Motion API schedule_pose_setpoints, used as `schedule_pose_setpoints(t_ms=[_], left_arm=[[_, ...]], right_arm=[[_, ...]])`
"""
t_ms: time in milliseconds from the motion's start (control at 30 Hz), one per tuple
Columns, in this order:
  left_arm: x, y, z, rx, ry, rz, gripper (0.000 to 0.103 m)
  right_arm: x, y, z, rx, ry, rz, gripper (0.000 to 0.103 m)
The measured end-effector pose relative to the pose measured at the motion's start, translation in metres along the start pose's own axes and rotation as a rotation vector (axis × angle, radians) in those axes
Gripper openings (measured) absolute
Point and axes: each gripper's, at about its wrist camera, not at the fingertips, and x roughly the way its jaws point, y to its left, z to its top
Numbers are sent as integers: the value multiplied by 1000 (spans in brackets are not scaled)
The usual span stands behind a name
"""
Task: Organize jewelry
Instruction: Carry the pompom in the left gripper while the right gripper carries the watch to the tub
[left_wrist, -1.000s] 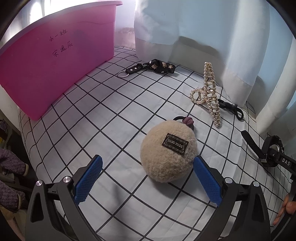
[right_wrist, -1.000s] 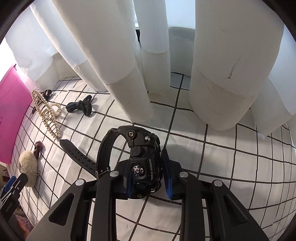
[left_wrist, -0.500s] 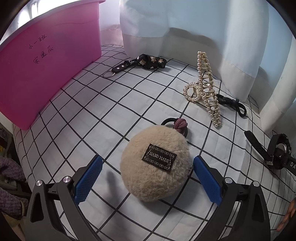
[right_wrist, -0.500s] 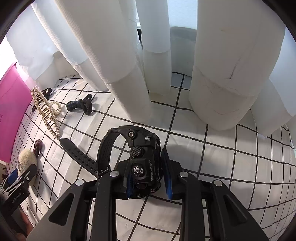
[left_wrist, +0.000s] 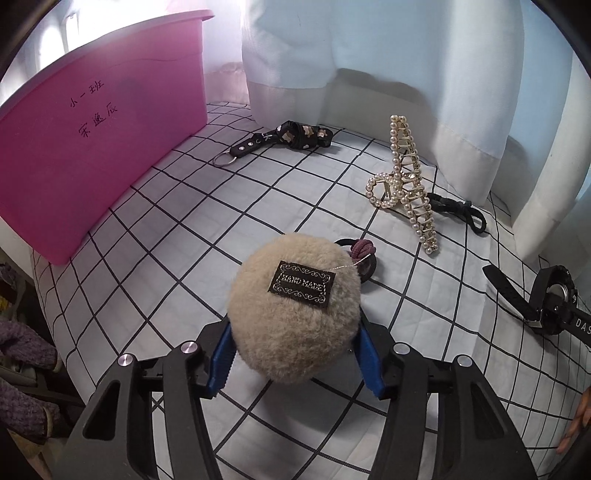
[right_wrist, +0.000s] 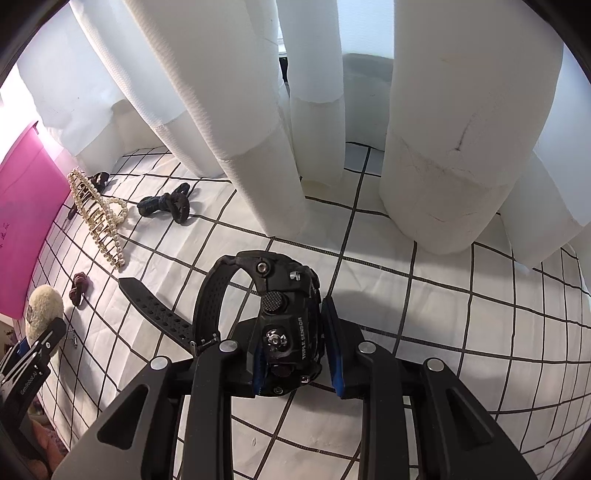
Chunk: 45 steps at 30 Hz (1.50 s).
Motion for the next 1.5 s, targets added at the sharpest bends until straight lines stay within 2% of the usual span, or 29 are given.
schedule_pose_setpoints(t_ms=[267,600,800,967,1233,1500], left_arm=[[-24,11,3,-14,-31,-22,55],[-56,28,6,-42,-78,-2,55],[-76,31,7,-55,-112,3,55],[-98,36,12,-66,-153,18,55],[-151,82,35,-128,-248,68,55],[-183,159,79,-169,-345,110,55]], right_arm=[[-19,6,-5,-23,-31,34,23],[-36,12,-11,-84,-53,60,20],[-60,17,-9,-117,-102,83,20],[-88,34,2,-153,-162,138,20],[-128,94,30,-225,-249,258,20],[-162,200,78,-331,-346,370,20]])
